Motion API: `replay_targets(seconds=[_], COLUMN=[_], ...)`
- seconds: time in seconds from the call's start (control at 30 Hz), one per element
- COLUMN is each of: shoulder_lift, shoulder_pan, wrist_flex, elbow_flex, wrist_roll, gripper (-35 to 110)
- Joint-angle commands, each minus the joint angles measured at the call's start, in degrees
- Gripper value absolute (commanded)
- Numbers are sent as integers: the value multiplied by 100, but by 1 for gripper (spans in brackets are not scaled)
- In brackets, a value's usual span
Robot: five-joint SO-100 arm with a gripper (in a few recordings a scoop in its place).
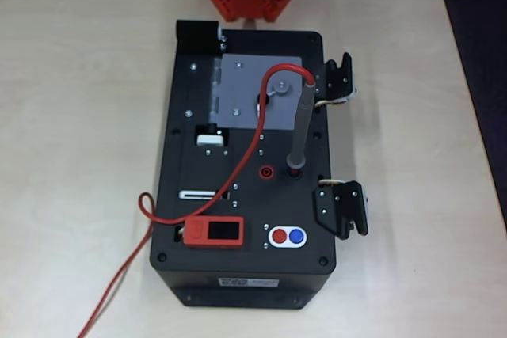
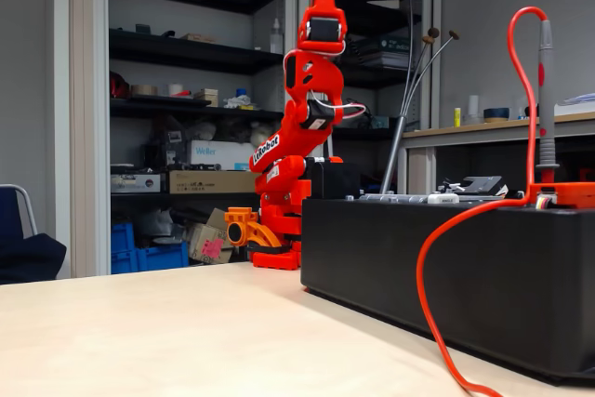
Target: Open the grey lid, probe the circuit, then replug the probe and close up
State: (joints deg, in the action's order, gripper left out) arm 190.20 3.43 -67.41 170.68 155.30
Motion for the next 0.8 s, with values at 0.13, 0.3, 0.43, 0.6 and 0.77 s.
replay_targets(seconds=[0.13,0.3,0.43,0.6,0.77], shoulder_lift=[0,18,18,9,9], shoulder_pan=[-18,-501,-642,-967,-932], wrist_flex=[-1125,-1608,-2162,-2918,-3480], elbow_flex=[114,246,536,932,932], wrist_roll=[-9,-18,35,18,-88], gripper=[0,0,0,0,0])
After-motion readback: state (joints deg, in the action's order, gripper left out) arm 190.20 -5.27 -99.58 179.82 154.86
